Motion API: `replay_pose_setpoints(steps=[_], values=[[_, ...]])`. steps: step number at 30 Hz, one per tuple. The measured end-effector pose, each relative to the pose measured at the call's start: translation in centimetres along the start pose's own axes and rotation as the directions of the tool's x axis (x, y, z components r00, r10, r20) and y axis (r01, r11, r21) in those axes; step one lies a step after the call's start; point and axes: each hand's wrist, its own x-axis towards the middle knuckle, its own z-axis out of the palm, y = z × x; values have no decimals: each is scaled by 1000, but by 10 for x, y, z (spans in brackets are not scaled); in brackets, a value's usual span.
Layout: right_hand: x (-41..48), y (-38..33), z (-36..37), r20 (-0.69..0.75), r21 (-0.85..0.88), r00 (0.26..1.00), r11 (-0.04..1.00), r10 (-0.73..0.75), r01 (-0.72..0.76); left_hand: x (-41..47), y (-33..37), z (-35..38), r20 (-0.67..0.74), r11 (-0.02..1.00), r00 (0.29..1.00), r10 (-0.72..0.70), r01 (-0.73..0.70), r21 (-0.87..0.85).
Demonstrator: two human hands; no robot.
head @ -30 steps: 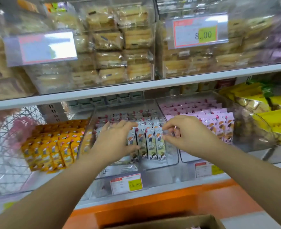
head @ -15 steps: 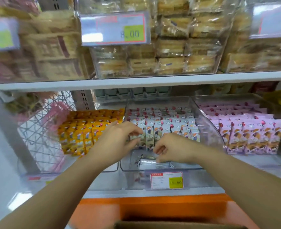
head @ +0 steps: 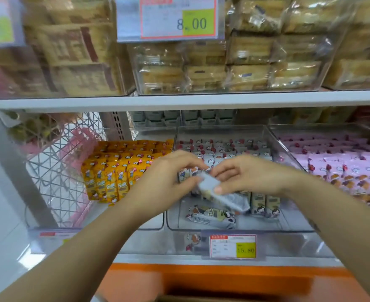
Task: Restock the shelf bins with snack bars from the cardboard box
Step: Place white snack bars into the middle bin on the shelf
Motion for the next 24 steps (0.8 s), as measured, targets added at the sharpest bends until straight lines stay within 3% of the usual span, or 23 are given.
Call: replay_pose_setpoints(steps=[3, 5, 8, 14, 18, 21, 23, 24], values=[[-15, -5, -16, 15, 471, 1000, 882, -12, 4, 6, 22, -10, 47, 882, 989, -142, 148, -448], [-22, -7, -19, 29, 572, 998, 820, -52, 26, 9, 32, -13, 124, 812, 975, -182, 220, -541], [-26, -8, -19, 36, 548, 997, 836, -69, 38, 14, 43, -11, 122, 851, 976, -182, 219, -477], [-24, -2, -19, -88, 387, 995, 918, -56, 86, 27, 43, -1, 183, 897, 966, -185, 242, -371], [-20, 0, -25, -250, 154, 967, 984, -52, 93, 40, 35, 5, -20, 937, 958, -285, 274, -217], [-16, 4, -25, -306, 129, 951, 989, -37, 79, 46, 28, 4, -49, 763, 894, -444, 349, -544], [-12, 6, -24, -321, 322, 947, 939, -13, 122, 46, 29, 3, 11, 600, 881, -474, 331, -729], [-11, 6, -25, -337, 431, 942, 888, -7, 161, 46, 28, 3, 27, 564, 879, -476, 329, -757]])
